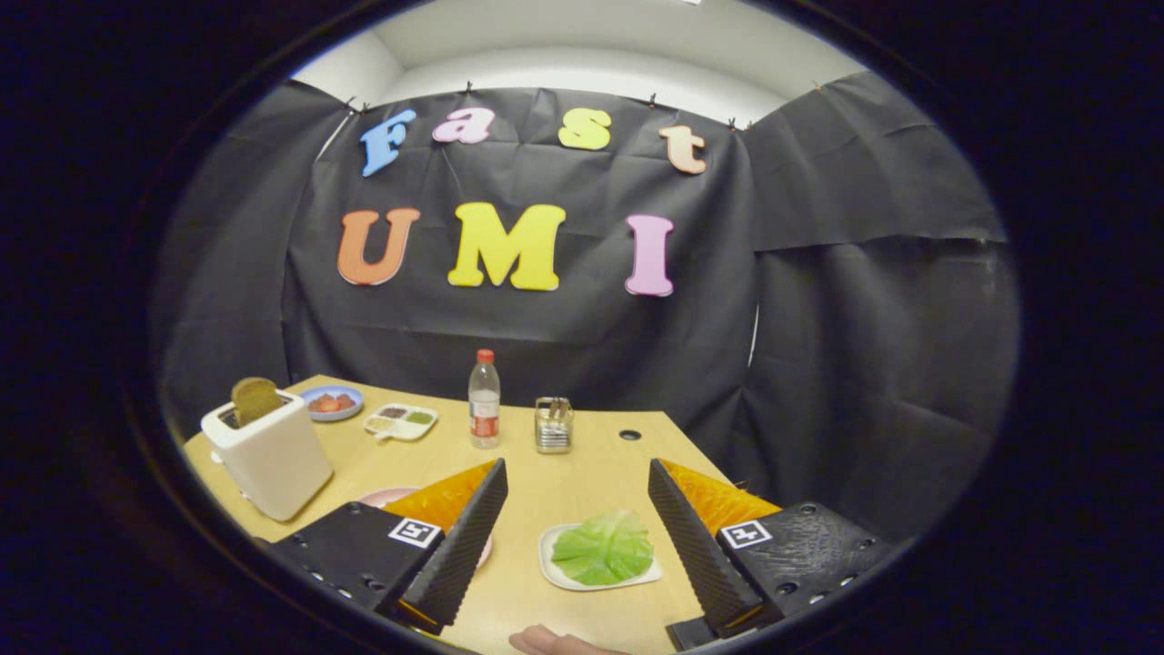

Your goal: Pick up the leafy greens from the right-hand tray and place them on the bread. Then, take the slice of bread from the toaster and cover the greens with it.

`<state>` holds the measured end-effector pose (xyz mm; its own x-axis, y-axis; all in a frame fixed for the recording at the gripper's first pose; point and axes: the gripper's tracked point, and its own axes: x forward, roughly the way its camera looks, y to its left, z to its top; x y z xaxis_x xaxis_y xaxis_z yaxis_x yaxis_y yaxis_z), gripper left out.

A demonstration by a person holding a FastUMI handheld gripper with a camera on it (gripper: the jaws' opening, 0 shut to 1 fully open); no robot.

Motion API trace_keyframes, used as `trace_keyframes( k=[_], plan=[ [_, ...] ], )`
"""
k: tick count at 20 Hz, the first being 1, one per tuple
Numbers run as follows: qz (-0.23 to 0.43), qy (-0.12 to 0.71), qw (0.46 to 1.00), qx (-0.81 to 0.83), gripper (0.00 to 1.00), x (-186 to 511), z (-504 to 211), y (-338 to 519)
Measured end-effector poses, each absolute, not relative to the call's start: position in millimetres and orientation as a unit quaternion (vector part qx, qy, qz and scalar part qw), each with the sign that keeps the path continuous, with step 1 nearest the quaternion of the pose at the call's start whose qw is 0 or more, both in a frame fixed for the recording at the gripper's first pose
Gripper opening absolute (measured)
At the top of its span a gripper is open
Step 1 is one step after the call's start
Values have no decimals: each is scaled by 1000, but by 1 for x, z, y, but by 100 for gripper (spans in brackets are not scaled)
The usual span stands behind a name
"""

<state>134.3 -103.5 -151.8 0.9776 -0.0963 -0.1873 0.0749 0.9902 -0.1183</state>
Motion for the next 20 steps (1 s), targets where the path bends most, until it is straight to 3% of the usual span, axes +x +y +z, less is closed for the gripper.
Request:
trace_keyframes(
  k=[4, 10, 20],
  plan=[
    [-75, 125, 987, -68, 95, 178, -203, -139],
    [-72, 198, 973, -90, 96, 241, -279, -165],
    [-75, 297, 949, -81, 94, 264, -349, -188]
  ],
)
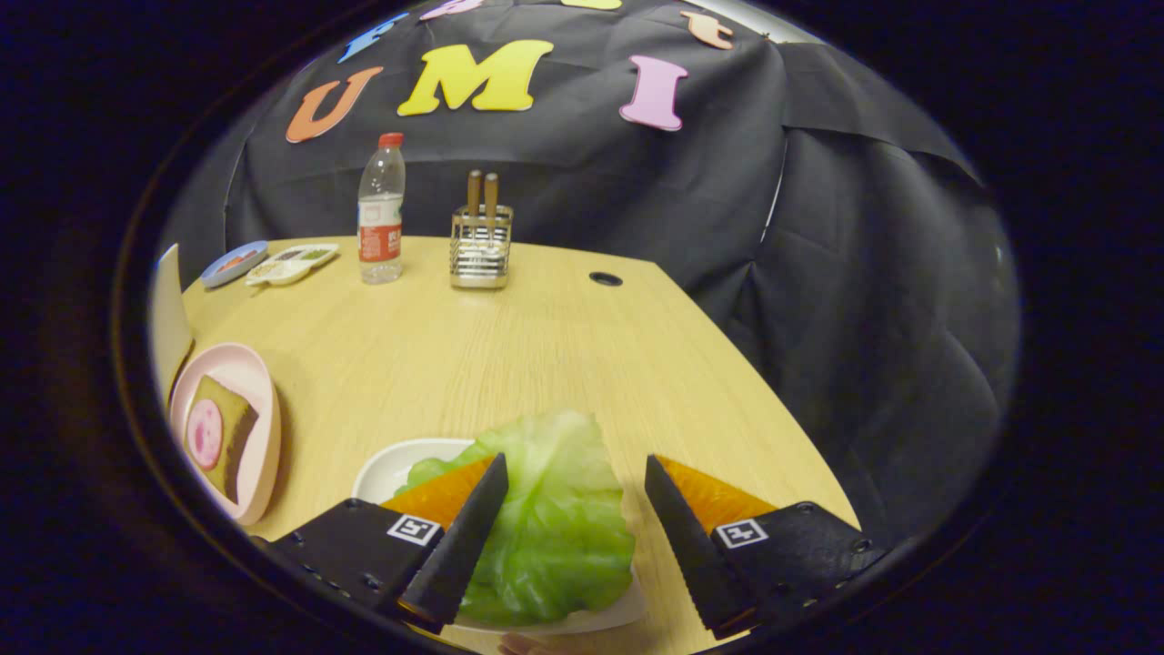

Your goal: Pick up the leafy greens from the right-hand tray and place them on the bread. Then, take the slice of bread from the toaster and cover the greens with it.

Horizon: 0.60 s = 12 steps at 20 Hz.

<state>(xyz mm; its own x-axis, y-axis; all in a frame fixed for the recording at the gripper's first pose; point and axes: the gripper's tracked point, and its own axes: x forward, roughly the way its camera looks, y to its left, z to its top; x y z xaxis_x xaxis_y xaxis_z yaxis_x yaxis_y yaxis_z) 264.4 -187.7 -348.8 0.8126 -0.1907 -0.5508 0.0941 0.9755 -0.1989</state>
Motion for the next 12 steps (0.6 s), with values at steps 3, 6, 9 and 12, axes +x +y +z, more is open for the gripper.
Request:
trace_keyframes(
  k=[3, 6, 9, 12],
  plan=[
    [-70, 300, 947, -87, 68, 267, -351, -185],
    [-84, 301, 944, -110, 46, 271, -350, -194],
    [-101, 294, 943, -115, 9, 272, -346, -204],
    [-98, 285, 948, -97, 1, 269, -336, -203]
  ],
)
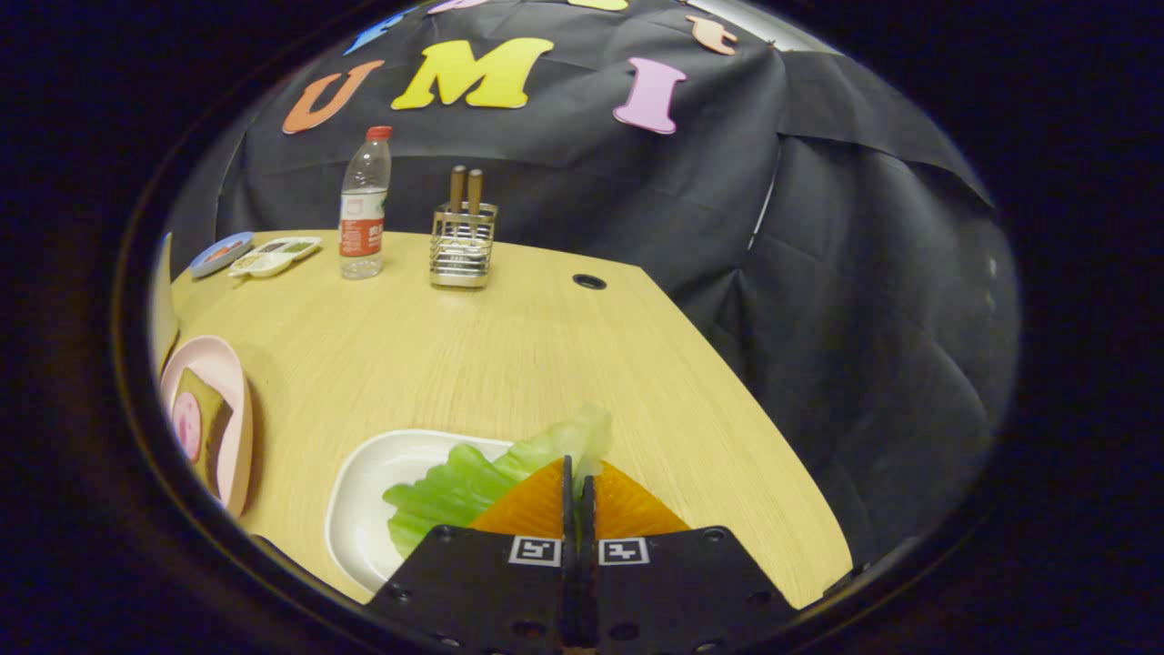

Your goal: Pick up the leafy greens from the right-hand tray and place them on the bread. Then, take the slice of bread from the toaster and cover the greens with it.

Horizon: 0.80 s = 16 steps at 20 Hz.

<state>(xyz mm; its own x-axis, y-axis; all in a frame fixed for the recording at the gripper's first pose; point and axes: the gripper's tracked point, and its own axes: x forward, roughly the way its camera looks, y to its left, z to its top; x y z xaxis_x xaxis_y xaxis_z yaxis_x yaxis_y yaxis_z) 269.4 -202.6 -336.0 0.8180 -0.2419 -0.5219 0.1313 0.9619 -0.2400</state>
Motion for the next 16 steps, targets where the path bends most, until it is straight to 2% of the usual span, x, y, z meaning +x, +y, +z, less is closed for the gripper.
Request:
trace_keyframes(
  k=[9, 16],
  plan=[
    [-99, 219, 966, -95, 0, 237, -253, -180],
    [-48, 181, 978, -94, 0, 204, -211, -115]
  ],
)
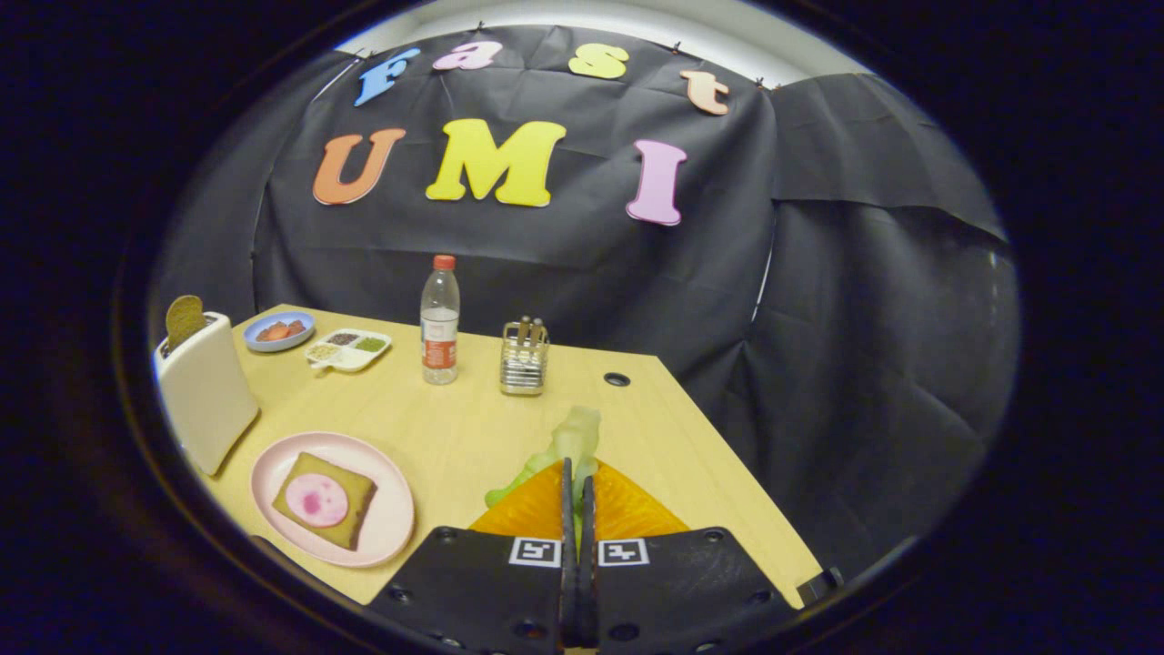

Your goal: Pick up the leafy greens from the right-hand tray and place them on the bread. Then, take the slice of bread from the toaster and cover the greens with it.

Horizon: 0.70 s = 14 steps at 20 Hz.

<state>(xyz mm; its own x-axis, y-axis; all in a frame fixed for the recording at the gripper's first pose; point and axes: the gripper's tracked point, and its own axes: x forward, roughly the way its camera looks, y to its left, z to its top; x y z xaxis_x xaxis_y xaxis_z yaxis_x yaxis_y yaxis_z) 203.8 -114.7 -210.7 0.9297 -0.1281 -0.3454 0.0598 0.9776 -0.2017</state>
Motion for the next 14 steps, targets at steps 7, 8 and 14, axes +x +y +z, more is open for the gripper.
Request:
trace_keyframes(
  k=[7, 8, 14],
  plan=[
    [16, 177, 979, -104, 0, 187, -214, -24],
    [26, 176, 979, -103, 0, 186, -215, -9],
    [102, 168, 979, -59, 0, 183, -221, 93]
  ],
)
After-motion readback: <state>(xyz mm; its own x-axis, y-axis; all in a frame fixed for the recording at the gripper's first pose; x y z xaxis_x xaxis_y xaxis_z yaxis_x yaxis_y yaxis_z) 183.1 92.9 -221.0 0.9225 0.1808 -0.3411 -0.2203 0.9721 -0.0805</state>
